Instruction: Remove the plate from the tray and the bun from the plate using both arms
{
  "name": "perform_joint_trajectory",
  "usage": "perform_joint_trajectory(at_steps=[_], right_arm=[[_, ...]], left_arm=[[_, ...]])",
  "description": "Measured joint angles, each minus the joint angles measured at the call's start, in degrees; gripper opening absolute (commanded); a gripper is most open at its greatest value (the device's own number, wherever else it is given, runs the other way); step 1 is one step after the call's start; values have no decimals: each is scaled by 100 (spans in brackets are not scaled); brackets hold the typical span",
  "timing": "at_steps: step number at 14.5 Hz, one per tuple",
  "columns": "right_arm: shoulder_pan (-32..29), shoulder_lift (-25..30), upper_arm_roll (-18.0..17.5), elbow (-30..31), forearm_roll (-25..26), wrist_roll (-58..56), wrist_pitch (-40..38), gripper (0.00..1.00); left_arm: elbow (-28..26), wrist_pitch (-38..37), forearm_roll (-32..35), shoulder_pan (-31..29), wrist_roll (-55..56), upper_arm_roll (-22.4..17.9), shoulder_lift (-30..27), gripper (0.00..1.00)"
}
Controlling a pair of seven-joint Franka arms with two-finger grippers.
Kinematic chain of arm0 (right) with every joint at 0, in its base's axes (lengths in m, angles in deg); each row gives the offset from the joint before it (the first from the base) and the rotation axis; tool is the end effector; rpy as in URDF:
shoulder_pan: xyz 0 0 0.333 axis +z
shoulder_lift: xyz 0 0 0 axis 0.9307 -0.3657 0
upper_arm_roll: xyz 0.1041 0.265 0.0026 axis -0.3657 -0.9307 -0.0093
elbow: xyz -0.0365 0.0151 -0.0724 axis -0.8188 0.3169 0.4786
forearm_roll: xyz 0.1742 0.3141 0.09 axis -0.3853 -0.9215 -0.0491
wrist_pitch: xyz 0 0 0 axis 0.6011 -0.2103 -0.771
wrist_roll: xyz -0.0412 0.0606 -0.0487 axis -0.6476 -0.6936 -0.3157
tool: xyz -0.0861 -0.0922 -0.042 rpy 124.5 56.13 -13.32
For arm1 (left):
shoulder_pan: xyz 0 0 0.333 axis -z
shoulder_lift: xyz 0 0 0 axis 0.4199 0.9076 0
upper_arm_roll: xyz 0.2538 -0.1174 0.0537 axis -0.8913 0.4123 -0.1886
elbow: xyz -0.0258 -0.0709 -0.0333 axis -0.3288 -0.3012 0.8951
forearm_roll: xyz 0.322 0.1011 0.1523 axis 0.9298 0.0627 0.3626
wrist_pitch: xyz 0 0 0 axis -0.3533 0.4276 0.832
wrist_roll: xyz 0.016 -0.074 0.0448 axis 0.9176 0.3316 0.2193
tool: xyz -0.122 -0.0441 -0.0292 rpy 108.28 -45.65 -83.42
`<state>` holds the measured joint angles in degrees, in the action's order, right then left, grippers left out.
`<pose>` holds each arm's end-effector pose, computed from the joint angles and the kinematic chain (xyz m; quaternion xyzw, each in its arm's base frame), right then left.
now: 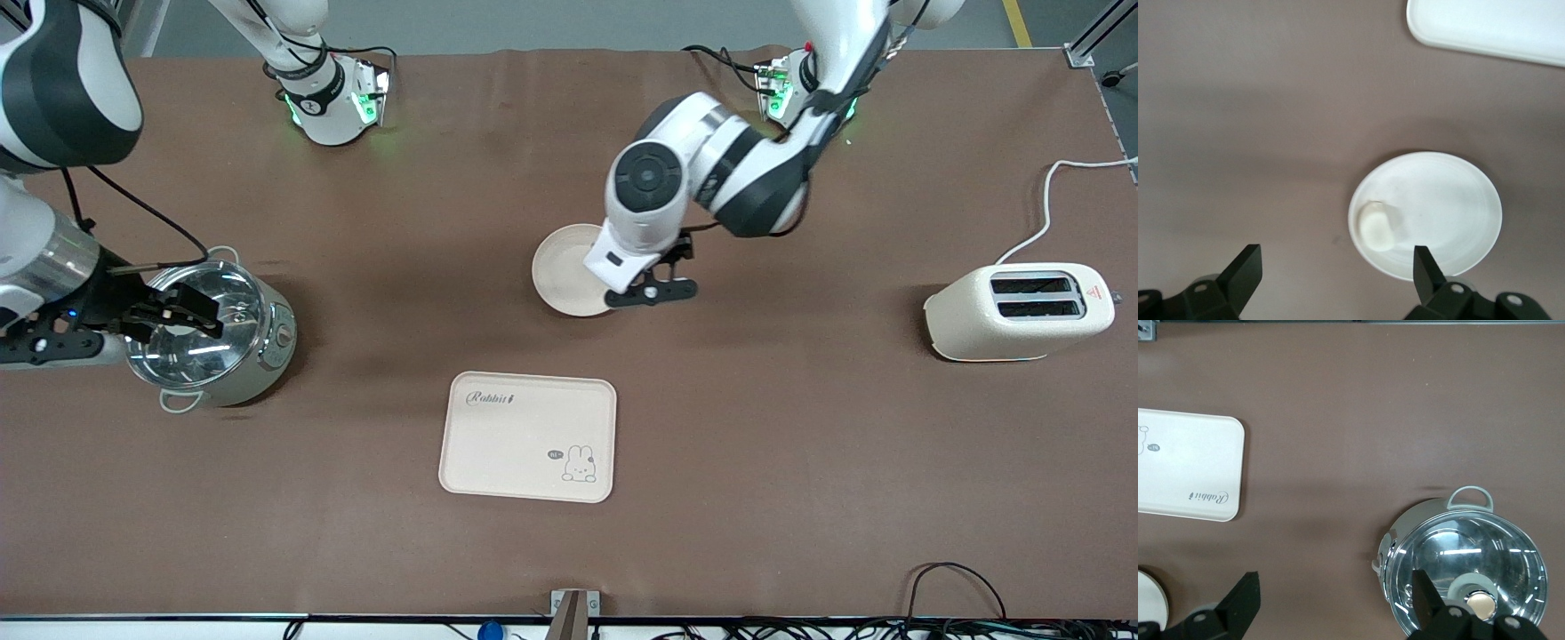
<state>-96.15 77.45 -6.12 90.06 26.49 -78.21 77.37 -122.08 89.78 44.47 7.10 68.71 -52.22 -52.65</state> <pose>0.5984 0.0384 0.5084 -0.9986 -0.0168 -0.0441 0.0244 0.4422 -0.4278 0.3056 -0.9922 -0.0679 0.0939 0.0468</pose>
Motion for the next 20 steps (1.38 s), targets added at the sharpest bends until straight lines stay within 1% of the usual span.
perform_joint_trajectory(at_steps=[3, 5, 6, 7, 8, 11, 12, 15, 17, 19, 20], right_arm=[[-5, 116, 3, -291, 5, -1, -268, 100], [-4, 189, 6, -458, 11, -1, -553, 100], [15, 208, 33, -562, 19, -1, -718, 100], [104, 220, 153, -663, 24, -1, -875, 100], [323, 234, 451, -740, 24, -1, -1003, 100], [1199, 243, 1671, -826, 23, -24, -1341, 100], [1432, 247, 1931, -840, 22, -28, -1454, 100], [2063, 344, 2471, -901, -72, -10, -1561, 100], [2446, 440, 3007, -898, -385, -9, -1582, 100], [2877, 559, 3594, -797, -518, -35, -1550, 100], [3035, 683, 3759, -623, -544, -38, -1429, 100]], left_arm=[[-382, 505, 4, 249, 673, 0, 282, 95], [-466, 699, 4, 406, 1098, 0, 497, 90], [-495, 859, 4, 458, 1336, -1, 624, 89], [-507, 1019, 5, 502, 1578, -2, 752, 88], [-510, 1153, 5, 545, 1794, -2, 870, 86], [-526, 1250, 5, 602, 2083, -10, 1064, 84], [-547, 1249, 5, 599, 2110, -29, 1079, 83], [-603, 1200, 5, 549, 2117, -62, 1081, 77], [-617, 1149, 5, 537, 2118, -85, 1081, 75], [-623, 1045, 5, 523, 2118, -93, 1081, 72], [-624, 969, 5, 493, 2117, -95, 1081, 71]])
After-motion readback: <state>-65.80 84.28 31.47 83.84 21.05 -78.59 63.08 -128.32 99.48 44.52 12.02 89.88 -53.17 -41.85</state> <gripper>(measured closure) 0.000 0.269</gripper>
